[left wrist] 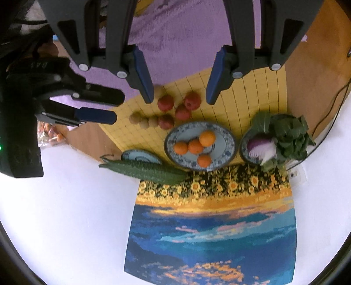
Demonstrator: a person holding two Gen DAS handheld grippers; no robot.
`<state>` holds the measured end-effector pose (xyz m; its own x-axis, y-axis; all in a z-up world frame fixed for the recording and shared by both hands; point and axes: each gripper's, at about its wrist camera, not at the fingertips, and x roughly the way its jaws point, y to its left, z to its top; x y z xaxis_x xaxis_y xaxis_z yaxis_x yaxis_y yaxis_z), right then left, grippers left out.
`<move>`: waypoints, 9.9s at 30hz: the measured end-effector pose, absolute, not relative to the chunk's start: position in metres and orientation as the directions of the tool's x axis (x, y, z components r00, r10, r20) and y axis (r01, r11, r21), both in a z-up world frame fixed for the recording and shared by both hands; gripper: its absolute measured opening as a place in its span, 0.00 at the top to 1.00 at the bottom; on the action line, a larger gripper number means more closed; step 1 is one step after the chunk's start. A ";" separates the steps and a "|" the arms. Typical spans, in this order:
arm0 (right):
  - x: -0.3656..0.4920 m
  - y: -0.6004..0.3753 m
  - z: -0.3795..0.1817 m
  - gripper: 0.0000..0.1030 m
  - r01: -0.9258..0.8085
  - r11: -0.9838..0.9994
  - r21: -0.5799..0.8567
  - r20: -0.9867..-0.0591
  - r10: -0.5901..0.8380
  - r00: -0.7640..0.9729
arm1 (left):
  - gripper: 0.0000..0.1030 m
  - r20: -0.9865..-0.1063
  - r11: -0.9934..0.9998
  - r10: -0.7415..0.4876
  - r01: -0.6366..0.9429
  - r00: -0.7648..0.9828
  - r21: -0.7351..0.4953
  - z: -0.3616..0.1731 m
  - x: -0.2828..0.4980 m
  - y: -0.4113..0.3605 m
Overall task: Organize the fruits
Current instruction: 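Open both tools and pull them back from the plate, then grasp a brown kiwi with the left tool while the right tool grasps another kiwi, then carry the left tool's kiwi onto the blue-white plate while the right tool carries its kiwi there, then open both tools to release the kiwis and pull back from the plate, then move both tools toward the remaining brown kiwis on the board, then grasp a brown kiwi with the right tool while the left tool grasps another kiwi, then carry the right tool's kiwi onto the plate while the left tool carries its kiwi there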
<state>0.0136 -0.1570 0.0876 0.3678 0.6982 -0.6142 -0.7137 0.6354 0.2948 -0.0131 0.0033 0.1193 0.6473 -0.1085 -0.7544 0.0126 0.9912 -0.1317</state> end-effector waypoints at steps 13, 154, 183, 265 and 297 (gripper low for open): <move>-0.012 -0.152 0.054 0.52 -0.669 0.673 0.316 -0.696 0.643 0.318 | 0.50 -0.799 0.977 -0.175 0.003 0.576 -0.212 0.088 -0.038 0.011; 0.135 -0.142 0.064 0.58 -0.617 0.729 0.295 -0.733 0.588 0.344 | 0.74 -0.800 0.961 -0.269 0.095 0.536 -0.260 0.082 0.081 0.011; 0.064 -0.206 0.095 0.58 -0.576 0.781 0.241 -0.675 0.561 0.479 | 0.74 -0.770 0.950 -0.303 0.243 0.562 -0.196 0.119 0.051 -0.042; 0.113 -0.210 0.046 0.75 -0.611 0.712 0.347 -0.656 0.649 0.385 | 0.76 -0.823 0.988 -0.137 0.136 0.551 -0.074 0.084 0.083 -0.049; 0.096 -0.150 0.051 0.75 -0.667 0.668 0.329 -0.676 0.660 0.328 | 0.76 -0.804 0.983 -0.079 -0.090 0.589 -0.163 0.080 0.074 0.037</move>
